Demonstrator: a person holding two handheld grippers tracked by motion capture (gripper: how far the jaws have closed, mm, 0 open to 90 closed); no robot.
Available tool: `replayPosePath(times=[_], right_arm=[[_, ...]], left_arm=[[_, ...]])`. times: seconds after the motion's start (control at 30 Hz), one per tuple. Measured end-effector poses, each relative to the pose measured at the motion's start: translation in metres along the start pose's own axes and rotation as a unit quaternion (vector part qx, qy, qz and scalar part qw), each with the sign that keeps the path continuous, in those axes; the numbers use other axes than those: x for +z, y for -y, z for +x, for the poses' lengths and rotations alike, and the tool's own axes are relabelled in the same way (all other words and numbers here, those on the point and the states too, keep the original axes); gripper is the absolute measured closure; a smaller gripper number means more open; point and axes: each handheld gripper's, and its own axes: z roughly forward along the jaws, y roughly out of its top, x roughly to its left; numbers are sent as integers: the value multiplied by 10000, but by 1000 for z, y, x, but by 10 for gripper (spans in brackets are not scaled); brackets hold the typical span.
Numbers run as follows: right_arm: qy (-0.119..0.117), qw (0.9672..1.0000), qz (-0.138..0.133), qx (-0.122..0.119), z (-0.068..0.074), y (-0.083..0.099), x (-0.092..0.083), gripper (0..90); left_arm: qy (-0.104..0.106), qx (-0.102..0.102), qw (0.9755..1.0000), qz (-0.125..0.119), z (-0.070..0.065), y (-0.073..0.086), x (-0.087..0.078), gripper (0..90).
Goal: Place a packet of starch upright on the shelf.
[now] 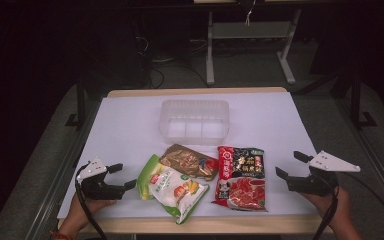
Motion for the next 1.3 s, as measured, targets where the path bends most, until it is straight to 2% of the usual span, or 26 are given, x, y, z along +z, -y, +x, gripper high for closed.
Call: replayPosePath(times=[0.07, 0.1, 0.13, 0.17, 0.2, 0.33, 0.43, 0.53, 0.63, 0.7, 0.73, 0.77, 0.83, 0.87, 0.9, 0.93, 0.97, 1.0, 1.07, 1.17, 1.23, 1.3], right_arm=[[-3, 10000, 43, -18, -1, 0, 1, 153], [-3, 10000, 43, -18, -1, 0, 1, 153], [-20, 10000, 20, 3, -2, -2, 3, 154], [-21, 10000, 22, 0, -1, -3, 4, 154], [-24, 10000, 20, -26, -1, -4, 6, 154], [-108, 9998, 111, -106, 2, -7, 16, 154], [-146, 9997, 153, -154, 3, -9, 21, 154], [-192, 9996, 129, -183, 4, -11, 25, 154], [-201, 9995, 163, -173, 3, -12, 29, 154], [-220, 9994, 175, -177, 3, -11, 30, 154], [-220, 9994, 175, -177, 3, -11, 30, 154], [-201, 9995, 178, -174, 3, -11, 29, 155], [-203, 9995, 148, -165, 3, -11, 28, 158], [-209, 9996, 148, -148, 2, -11, 28, 158], [-194, 9996, 171, -140, 2, -10, 28, 158], [-192, 9996, 184, -135, 3, -10, 27, 158], [-179, 9996, 185, -139, 2, -9, 27, 159], [-179, 9996, 175, -128, 2, -9, 26, 159], [-168, 9996, 167, -121, 2, -9, 25, 159], [-170, 9997, 172, -84, 1, -7, 24, 159], [-157, 9997, 195, -85, 1, -7, 25, 159], [-164, 9996, 215, -81, 1, -6, 25, 159]], left_arm=[[165, -99, 9998, 83, -1, 1, -1, 145], [165, -99, 9998, 83, -1, 1, -1, 145], [322, -265, 9991, 62, -2, 3, -2, 146], [348, -348, 9987, 97, -4, 4, -3, 146], [363, -392, 9985, 127, -4, 4, -3, 146], [669, -591, 9958, 177, -9, 8, -2, 145], [708, -662, 9948, 315, -14, 11, 1, 142], [778, -723, 9939, 305, -17, 12, 4, 140], [716, -746, 9939, 370, -19, 11, 8, 141], [772, -791, 9923, 560, -22, 11, 16, 143], [772, -791, 9923, 560, -22, 11, 16, 143], [805, -788, 9915, 657, -24, 10, 20, 142], [986, -940, 9889, 589, -25, 7, 24, 145], [986, -940, 9889, 589, -25, 7, 24, 145], [1130, -958, 9864, 715, -28, 4, 33, 145], [1100, -906, 9870, 745, -30, 3, 36, 143], [1188, -969, 9854, 748, -31, 0, 39, 146], [1316, -1068, 9826, 764, -32, -1, 44, 145], [1232, -991, 9840, 823, -35, -6, 51, 133], [1203, -1099, 9828, 872, -34, -11, 57, 132], [1179, -1094, 9829, 896, -34, -13, 59, 132], [956, -1002, 9844, 1089, -38, -20, 64, 136]])
